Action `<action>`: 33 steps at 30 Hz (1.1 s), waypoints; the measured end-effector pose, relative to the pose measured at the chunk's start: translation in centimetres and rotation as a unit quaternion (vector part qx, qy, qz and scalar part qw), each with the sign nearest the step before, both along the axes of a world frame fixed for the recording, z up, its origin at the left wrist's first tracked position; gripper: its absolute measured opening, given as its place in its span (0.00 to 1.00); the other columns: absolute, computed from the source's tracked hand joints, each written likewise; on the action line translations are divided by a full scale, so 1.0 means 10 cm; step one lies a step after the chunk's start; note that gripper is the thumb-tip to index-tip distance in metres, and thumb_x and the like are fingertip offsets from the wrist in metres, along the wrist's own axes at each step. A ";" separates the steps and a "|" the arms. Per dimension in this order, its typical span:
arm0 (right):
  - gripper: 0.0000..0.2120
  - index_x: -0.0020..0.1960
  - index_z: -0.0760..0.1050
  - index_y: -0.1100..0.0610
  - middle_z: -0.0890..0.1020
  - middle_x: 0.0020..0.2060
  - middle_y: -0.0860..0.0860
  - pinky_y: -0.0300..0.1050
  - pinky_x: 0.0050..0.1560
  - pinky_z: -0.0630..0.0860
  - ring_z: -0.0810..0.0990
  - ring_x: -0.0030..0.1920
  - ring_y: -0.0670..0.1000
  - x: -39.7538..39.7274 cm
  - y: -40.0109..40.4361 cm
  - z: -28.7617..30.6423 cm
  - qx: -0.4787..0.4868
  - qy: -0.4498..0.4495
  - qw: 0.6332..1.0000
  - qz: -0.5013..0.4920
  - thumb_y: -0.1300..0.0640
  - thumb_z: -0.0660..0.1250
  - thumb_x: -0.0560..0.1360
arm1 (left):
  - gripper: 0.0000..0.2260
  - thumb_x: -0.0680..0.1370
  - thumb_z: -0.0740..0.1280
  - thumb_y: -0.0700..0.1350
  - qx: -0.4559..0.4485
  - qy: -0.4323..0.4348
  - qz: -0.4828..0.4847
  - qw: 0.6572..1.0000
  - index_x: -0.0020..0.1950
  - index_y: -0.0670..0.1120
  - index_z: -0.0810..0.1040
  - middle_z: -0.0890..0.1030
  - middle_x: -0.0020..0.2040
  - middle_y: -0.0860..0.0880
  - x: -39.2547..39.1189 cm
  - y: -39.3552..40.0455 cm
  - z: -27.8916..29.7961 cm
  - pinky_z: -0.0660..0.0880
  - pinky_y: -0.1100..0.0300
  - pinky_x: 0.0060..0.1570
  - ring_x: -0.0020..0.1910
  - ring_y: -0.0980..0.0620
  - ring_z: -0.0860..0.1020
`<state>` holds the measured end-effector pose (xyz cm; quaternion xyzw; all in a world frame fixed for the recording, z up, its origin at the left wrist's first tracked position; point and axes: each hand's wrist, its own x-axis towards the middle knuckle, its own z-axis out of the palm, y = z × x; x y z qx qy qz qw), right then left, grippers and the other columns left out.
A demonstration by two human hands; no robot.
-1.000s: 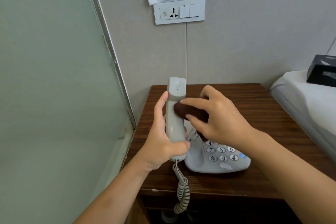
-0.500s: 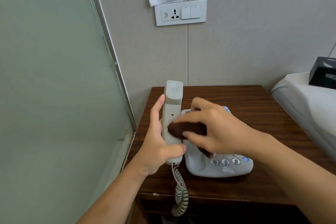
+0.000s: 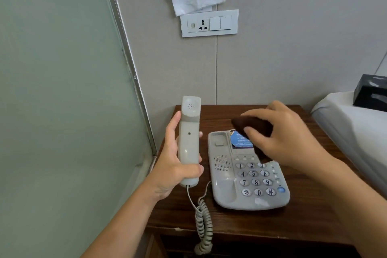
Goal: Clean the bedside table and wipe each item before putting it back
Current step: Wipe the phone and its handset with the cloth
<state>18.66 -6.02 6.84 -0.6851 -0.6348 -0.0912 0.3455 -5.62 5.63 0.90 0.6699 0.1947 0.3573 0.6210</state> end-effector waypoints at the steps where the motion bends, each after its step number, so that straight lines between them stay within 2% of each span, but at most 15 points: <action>1: 0.17 0.63 0.81 0.43 0.73 0.44 0.44 0.30 0.43 0.66 0.75 0.44 0.40 0.05 -0.01 0.00 -0.003 0.001 1.000 -0.013 0.48 0.72 0.74 | 0.57 0.64 0.75 0.28 -0.005 0.014 0.001 1.000 0.78 0.73 0.54 0.78 0.68 0.47 -0.02 0.02 -0.01 0.80 0.50 0.46 0.44 0.44 0.78; 5: 0.17 0.63 0.82 0.42 0.72 0.44 0.43 0.32 0.41 0.67 0.75 0.43 0.41 0.04 -0.04 -0.08 -0.039 0.010 0.999 -0.011 0.49 0.74 0.74 | 0.58 0.64 0.74 0.28 -0.021 0.068 0.019 0.997 0.78 0.73 0.52 0.80 0.66 0.50 -0.05 0.07 -0.05 0.81 0.50 0.46 0.44 0.46 0.81; 8: 0.17 0.62 0.82 0.43 0.72 0.44 0.43 0.34 0.41 0.68 0.74 0.43 0.42 0.04 -0.01 -0.19 -0.046 0.017 0.999 -0.021 0.50 0.74 0.74 | 0.56 0.62 0.74 0.35 0.055 0.175 0.150 0.971 0.78 0.71 0.52 0.74 0.68 0.52 -0.01 0.08 -0.07 0.82 0.47 0.53 0.59 0.51 0.79; 10: 0.16 0.62 0.82 0.42 0.72 0.44 0.43 0.34 0.41 0.69 0.75 0.43 0.42 0.04 0.00 -0.25 -0.050 0.025 0.998 -0.022 0.49 0.74 0.74 | 0.55 0.65 0.74 0.35 0.093 0.263 0.210 0.937 0.78 0.70 0.48 0.70 0.67 0.53 0.00 0.08 -0.11 0.81 0.48 0.54 0.56 0.52 0.76; 12: 0.16 0.61 0.82 0.41 0.71 0.43 0.44 0.34 0.40 0.68 0.74 0.43 0.42 0.04 0.02 -0.28 -0.055 0.017 0.998 -0.014 0.49 0.74 0.74 | 0.53 0.70 0.72 0.34 0.125 0.346 0.229 0.901 0.79 0.69 0.43 0.67 0.63 0.53 -0.01 0.07 -0.15 0.79 0.54 0.47 0.47 0.57 0.74; 14: 0.16 0.61 0.82 0.41 0.71 0.43 0.44 0.35 0.41 0.68 0.73 0.43 0.44 0.02 0.03 -0.30 -0.067 -0.004 0.998 -0.001 0.49 0.75 0.74 | 0.51 0.72 0.70 0.36 0.145 0.408 0.238 0.870 0.79 0.69 0.42 0.67 0.59 0.50 0.00 0.06 -0.17 0.79 0.54 0.45 0.44 0.53 0.76; 18: 0.16 0.61 0.82 0.42 0.68 0.44 0.45 0.45 0.46 0.73 0.69 0.47 0.49 -0.14 0.06 -0.36 -0.109 -0.082 0.988 0.075 0.47 0.74 0.73 | 0.43 0.74 0.67 0.42 0.170 0.481 0.233 0.828 0.80 0.68 0.47 0.66 0.58 0.50 0.06 0.09 -0.20 0.80 0.49 0.53 0.51 0.45 0.77; 23: 0.15 0.61 0.82 0.42 0.69 0.46 0.46 0.48 0.47 0.76 0.66 0.48 0.49 -0.37 0.14 -0.46 -0.152 -0.142 0.969 0.129 0.46 0.73 0.75 | 0.40 0.77 0.69 0.50 0.224 0.523 0.233 0.788 0.80 0.65 0.46 0.64 0.57 0.47 0.13 0.06 -0.27 0.80 0.52 0.48 0.50 0.46 0.75; 25: 0.15 0.63 0.80 0.41 0.70 0.48 0.48 0.49 0.52 0.75 0.68 0.51 0.51 -0.36 0.17 -0.46 -0.170 -0.146 0.967 0.122 0.44 0.71 0.76 | 0.39 0.78 0.68 0.52 0.233 0.534 0.237 0.778 0.80 0.61 0.45 0.64 0.59 0.46 0.16 0.02 -0.30 0.76 0.53 0.50 0.55 0.45 0.72; 27: 0.17 0.66 0.76 0.38 0.70 0.53 0.48 0.47 0.58 0.72 0.68 0.54 0.53 -0.35 0.19 -0.46 -0.196 -0.159 0.961 0.114 0.41 0.67 0.78 | 0.36 0.80 0.67 0.55 0.272 0.563 0.246 0.741 0.80 0.56 0.48 0.65 0.69 0.42 0.15 -0.03 -0.32 0.73 0.48 0.61 0.67 0.41 0.69; 29: 0.19 0.70 0.73 0.37 0.72 0.58 0.49 0.45 0.59 0.70 0.68 0.57 0.53 -0.36 0.19 -0.46 -0.215 -0.175 0.955 0.110 0.41 0.64 0.80 | 0.29 0.82 0.63 0.57 0.350 0.560 0.272 0.700 0.80 0.52 0.57 0.64 0.75 0.42 0.12 -0.08 -0.29 0.66 0.44 0.70 0.75 0.40 0.62; 30: 0.19 0.71 0.73 0.38 0.72 0.59 0.48 0.44 0.58 0.70 0.68 0.57 0.52 -0.37 0.19 -0.46 -0.217 -0.179 0.953 0.112 0.41 0.64 0.80 | 0.23 0.83 0.61 0.57 0.383 0.525 0.283 0.706 0.76 0.52 0.64 0.69 0.72 0.45 0.10 -0.10 -0.27 0.67 0.46 0.69 0.74 0.42 0.64; 31: 0.19 0.71 0.73 0.38 0.73 0.59 0.48 0.44 0.56 0.70 0.68 0.57 0.51 -0.38 0.19 -0.46 -0.215 -0.180 0.953 0.116 0.42 0.64 0.80 | 0.17 0.83 0.60 0.58 0.400 0.479 0.282 0.729 0.70 0.53 0.73 0.75 0.65 0.50 0.08 -0.12 -0.22 0.71 0.51 0.64 0.68 0.47 0.70; 32: 0.18 0.70 0.73 0.39 0.73 0.59 0.47 0.43 0.54 0.69 0.68 0.56 0.50 -0.38 0.20 -0.45 -0.212 -0.181 0.953 0.121 0.42 0.65 0.80 | 0.13 0.84 0.60 0.59 0.409 0.434 0.262 0.759 0.61 0.54 0.77 0.79 0.54 0.55 0.06 -0.15 -0.17 0.72 0.56 0.55 0.58 0.52 0.74; 33: 0.18 0.69 0.74 0.40 0.74 0.57 0.46 0.43 0.52 0.68 0.67 0.54 0.50 -0.37 0.22 -0.45 -0.208 -0.182 0.953 0.127 0.43 0.66 0.80 | 0.12 0.83 0.60 0.60 0.417 0.409 0.221 0.781 0.54 0.55 0.78 0.78 0.44 0.57 0.03 -0.19 -0.12 0.71 0.58 0.47 0.48 0.55 0.76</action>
